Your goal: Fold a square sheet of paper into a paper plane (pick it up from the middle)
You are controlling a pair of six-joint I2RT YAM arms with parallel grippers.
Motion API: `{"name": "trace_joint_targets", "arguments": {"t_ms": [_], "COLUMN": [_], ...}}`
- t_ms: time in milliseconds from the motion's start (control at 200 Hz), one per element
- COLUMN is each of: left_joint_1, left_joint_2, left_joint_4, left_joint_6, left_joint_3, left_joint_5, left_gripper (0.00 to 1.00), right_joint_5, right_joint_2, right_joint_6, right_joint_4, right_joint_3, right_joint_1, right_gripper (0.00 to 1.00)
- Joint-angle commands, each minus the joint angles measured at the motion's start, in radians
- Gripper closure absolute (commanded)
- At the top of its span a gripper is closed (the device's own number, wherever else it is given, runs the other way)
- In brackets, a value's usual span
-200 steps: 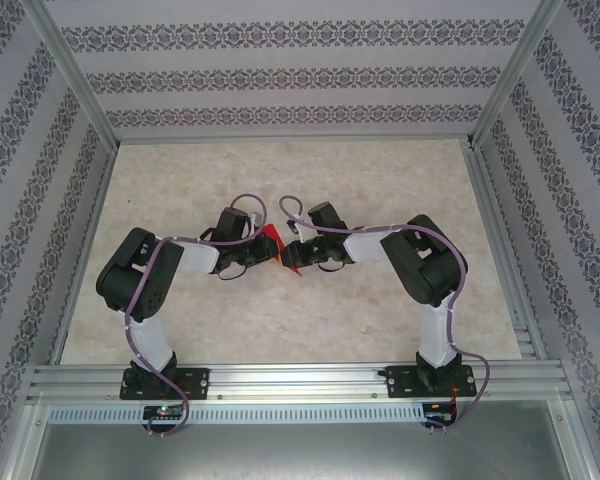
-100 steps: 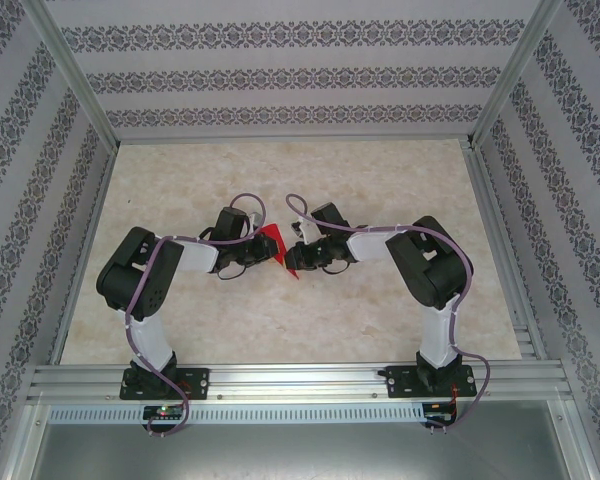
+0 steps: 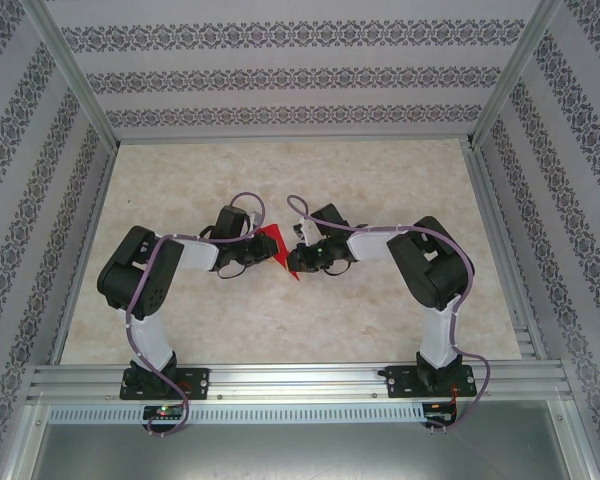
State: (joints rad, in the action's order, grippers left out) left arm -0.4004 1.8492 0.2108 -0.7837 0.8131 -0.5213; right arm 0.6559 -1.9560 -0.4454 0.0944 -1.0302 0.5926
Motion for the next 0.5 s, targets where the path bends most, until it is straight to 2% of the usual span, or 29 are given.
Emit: {"name": "trace_joint_targets", "arguments": {"t_ms": [0, 300, 495], "left_joint_1": [0.011, 0.012, 0.012], "left_joint_2": [0.062, 0.078, 0.097], "left_joint_4": [-0.059, -0.144, -0.194], "left_joint_6": [0.001, -0.003, -0.012], "left_joint_3": [0.015, 0.053, 0.08], "left_joint_5": [0.076, 0.096, 0.108], "left_gripper": [0.85, 0.85, 0.86], "right_joint_5": [-0.022, -0.03, -0.037], "right_joint_2": [0.034, 0.021, 0.064], "right_joint_6": [0.019, 0.036, 0.074], "right_joint_4": [0.081, 0.093, 0.114], "right_joint_3": [-0.017, 0.001, -0.01], "right_joint_1": [-0.014, -0.027, -0.019], "right_gripper": [0.87, 0.96, 0.83]}}
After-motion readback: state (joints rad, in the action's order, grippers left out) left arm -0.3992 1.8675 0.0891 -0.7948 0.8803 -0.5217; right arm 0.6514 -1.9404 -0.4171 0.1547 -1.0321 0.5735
